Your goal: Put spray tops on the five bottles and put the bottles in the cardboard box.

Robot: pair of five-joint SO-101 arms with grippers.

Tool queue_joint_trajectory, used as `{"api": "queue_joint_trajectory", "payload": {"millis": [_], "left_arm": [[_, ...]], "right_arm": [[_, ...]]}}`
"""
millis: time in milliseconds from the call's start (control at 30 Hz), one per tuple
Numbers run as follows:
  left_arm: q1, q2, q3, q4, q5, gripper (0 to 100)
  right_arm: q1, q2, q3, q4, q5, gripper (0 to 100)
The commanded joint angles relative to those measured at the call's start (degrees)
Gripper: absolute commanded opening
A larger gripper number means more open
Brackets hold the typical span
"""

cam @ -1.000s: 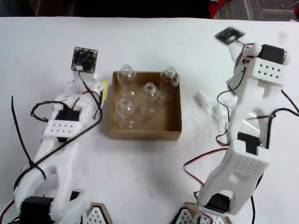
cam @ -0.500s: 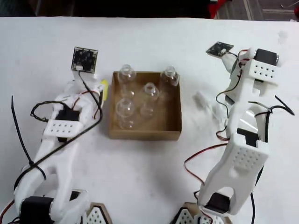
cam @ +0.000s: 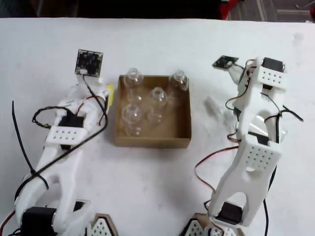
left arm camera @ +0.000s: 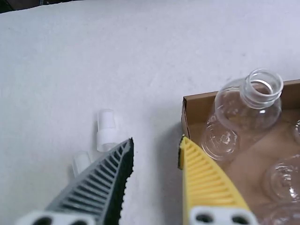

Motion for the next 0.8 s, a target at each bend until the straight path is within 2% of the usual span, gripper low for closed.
{"api": "queue_joint_trajectory", "payload": {"millis": [0,167,433,767], "left_arm": [[0.48,-0.57,-0.26,-1.14,-0.62,15],[0.48,-0.57,-0.26,-1.05,-0.62,15],[0.48,-0.57,-0.26,-1.05,-0.62,15],[0.57,-0.57,-0.26,-1.05,-0.70,15]], "right_arm": [[0.84,0.31,-1.05,-1.19,0.62,24.0],[1.19,1.36,-1.05,-2.77,0.62,23.1],[1.10,1.80,-0.97,-4.62,0.53,4.9],[1.71,-1.27,-1.05,-3.74,-0.18,4.5]]}}
